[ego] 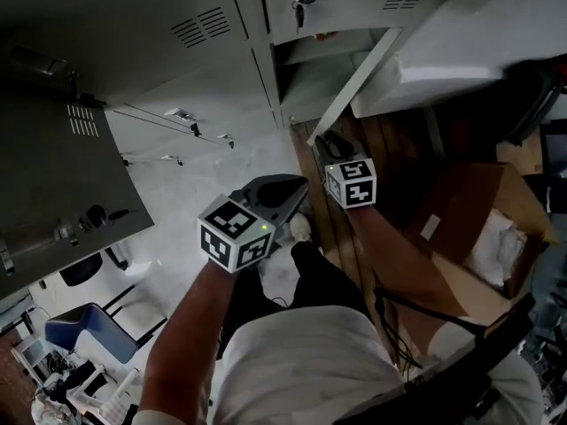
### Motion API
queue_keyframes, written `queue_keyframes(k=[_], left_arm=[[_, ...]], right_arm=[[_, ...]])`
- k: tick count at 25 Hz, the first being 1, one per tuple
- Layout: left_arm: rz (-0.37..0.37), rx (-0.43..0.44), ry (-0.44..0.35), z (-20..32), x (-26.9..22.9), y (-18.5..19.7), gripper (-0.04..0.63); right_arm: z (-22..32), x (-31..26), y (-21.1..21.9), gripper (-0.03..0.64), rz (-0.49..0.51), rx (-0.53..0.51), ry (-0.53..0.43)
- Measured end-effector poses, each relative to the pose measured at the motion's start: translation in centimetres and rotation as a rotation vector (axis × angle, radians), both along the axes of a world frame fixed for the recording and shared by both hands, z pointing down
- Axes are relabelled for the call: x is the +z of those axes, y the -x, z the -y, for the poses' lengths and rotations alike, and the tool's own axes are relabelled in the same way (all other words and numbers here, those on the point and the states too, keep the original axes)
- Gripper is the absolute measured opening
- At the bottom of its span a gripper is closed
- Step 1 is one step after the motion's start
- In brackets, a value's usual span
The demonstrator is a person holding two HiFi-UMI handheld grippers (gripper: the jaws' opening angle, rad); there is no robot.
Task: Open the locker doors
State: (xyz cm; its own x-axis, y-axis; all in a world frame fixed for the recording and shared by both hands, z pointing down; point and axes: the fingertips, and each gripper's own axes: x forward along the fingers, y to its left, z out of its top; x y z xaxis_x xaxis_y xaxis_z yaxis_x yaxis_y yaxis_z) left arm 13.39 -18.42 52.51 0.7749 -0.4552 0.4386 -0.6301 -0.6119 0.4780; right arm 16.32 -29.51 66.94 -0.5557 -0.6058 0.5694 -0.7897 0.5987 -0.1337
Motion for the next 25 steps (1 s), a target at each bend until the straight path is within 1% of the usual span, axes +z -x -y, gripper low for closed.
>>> queue_keyframes(k=[9,18,25], left_arm=[[-0.001,0.061,-0.008,0.1,-0.4,-2.4,0.011],[-0.008,0.11,-0.01,0.3,-0.4,-4.9,0.011],[-0.008,0.152,-0.011,-0.3,-0.5,-7.1,0.011]], right_arm=[[-2.2,0.1,-4.8,0.104,-0.011,0.058,0.016],[-3.5,0.2,-9.6,0.077,-0.092,0.049,-0.004],[-3.8,0.2,-14.0,0.057,-0.087,0.152,0.013]])
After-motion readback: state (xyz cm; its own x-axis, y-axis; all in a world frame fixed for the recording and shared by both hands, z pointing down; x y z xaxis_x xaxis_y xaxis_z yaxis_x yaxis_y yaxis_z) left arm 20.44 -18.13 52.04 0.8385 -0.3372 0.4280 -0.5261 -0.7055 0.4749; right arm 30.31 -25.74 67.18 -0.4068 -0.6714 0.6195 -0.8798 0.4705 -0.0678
